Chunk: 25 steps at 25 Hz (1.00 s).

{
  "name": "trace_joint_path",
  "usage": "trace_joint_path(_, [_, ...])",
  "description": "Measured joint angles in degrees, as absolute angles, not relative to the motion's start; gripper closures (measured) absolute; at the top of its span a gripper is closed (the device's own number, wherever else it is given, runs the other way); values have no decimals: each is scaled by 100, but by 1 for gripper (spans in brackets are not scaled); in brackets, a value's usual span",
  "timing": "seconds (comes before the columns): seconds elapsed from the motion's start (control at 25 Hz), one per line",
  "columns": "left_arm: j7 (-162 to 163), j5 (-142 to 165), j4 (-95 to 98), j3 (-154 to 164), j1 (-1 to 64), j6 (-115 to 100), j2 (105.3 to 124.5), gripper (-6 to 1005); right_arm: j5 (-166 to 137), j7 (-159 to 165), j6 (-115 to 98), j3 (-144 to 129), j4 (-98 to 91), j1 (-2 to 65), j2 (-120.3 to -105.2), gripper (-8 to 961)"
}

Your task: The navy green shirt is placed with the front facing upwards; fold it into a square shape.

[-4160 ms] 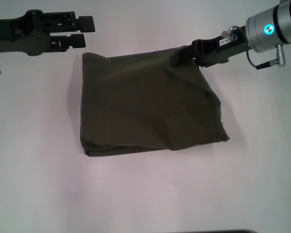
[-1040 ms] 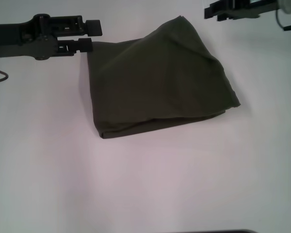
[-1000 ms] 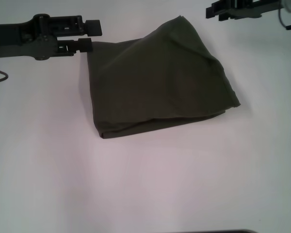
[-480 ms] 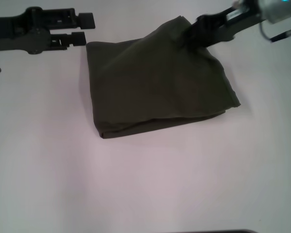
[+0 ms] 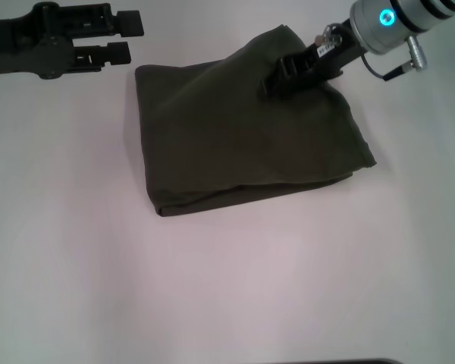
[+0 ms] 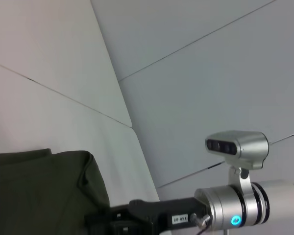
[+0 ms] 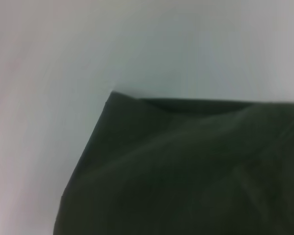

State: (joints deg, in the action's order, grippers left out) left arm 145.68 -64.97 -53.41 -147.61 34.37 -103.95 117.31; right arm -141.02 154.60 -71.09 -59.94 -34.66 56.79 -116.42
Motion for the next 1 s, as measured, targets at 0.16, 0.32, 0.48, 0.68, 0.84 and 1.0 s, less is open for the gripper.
trace_joint_path(0.16, [14555,-6499,-5321,-14742,3436,-10382,11739,296,-14176,15462,-6774,-5997,-3551,5669,-11630,514])
trace_joint_path(0.32, [14550,-6501,-5317,-14740,3437,-10367,11753,296,-14439,15465,-6211,-5969,-3521,5635,-11609,514])
trace_joint_path(0.48, [14534,-6504,-5310,-14742,3460,-10360,11764,295,-14457,15494,-5793,-5926,-3531,5558,-11639,513])
trace_joint_path(0.68, [14528,-6504,-5276,-14733,3467,-10330,11766,295,-14309,15409,-5898,-5888,-3676,5526,-11653,513])
trace_joint_path(0.84, [14493,-6504,-5178,-14748,3466,-10326,11747,295,-14320,15444,-6194,-5877,-3950,5398,-11603,512])
trace_joint_path(1.0, [14485,-6504,-5161,-14760,3451,-10327,11742,295,-14338,15485,-6588,-5843,-4075,5207,-11444,512])
